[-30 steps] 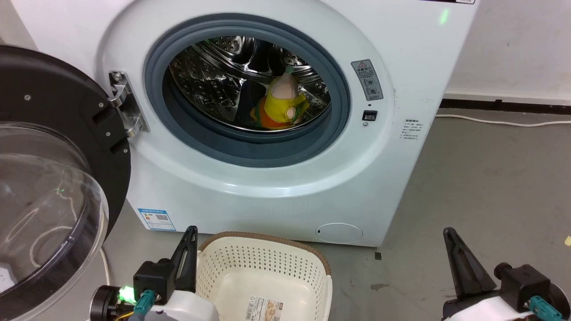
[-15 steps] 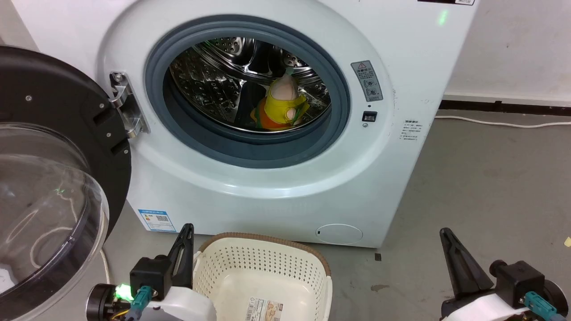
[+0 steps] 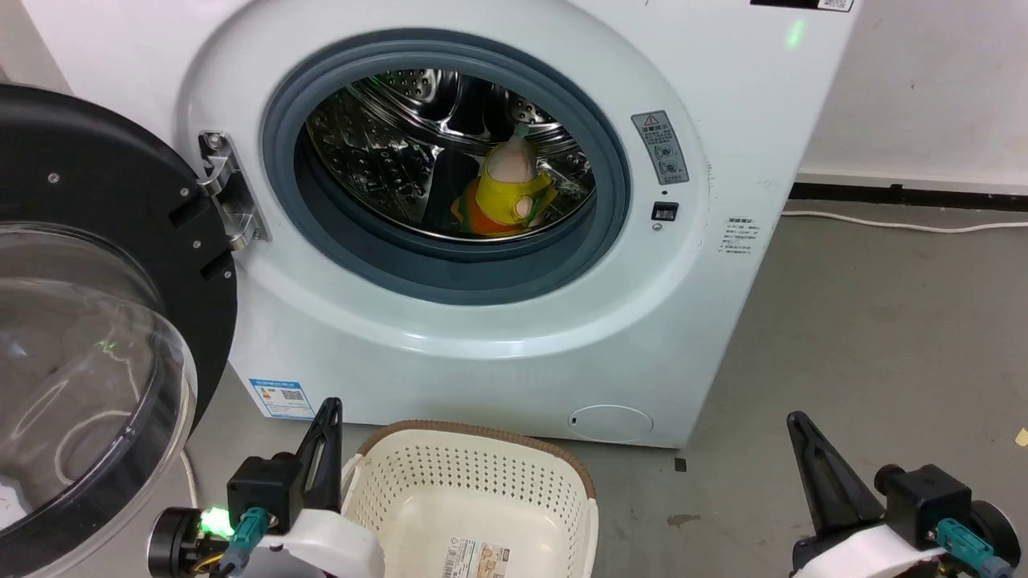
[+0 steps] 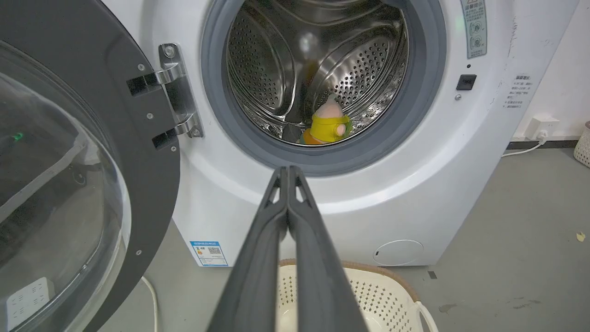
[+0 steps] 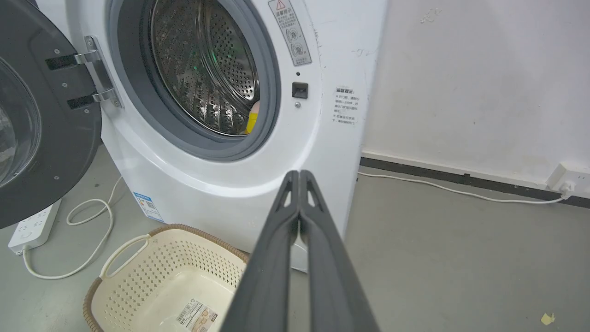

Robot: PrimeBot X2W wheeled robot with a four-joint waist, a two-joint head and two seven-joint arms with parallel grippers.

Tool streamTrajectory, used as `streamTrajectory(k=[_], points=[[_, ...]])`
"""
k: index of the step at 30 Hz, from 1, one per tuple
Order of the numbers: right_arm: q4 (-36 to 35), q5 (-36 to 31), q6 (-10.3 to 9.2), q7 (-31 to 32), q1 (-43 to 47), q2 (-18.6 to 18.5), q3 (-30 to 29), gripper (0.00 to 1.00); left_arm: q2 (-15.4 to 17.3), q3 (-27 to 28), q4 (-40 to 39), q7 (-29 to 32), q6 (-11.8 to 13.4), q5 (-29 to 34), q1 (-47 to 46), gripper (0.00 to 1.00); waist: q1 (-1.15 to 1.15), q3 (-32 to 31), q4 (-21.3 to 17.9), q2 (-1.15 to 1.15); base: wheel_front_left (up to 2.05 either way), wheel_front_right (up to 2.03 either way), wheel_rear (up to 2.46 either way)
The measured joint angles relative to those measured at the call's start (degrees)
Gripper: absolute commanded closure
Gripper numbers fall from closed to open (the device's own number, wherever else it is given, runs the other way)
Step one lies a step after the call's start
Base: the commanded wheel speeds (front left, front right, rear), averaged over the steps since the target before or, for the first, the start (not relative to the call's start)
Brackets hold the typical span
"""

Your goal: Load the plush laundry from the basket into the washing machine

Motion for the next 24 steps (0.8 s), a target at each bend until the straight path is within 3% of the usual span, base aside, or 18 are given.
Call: streamTrajectory(k=[24], points=[[-0.10,-1.31,0.00,2.96,-1.17,0.00,0.10,1.00,-1.68,3.03,-1.65,2.93,-1.42,1.87,0.02,1.00,0.00,-0.36,0.01,0.00,0.00,0.00,0.00]])
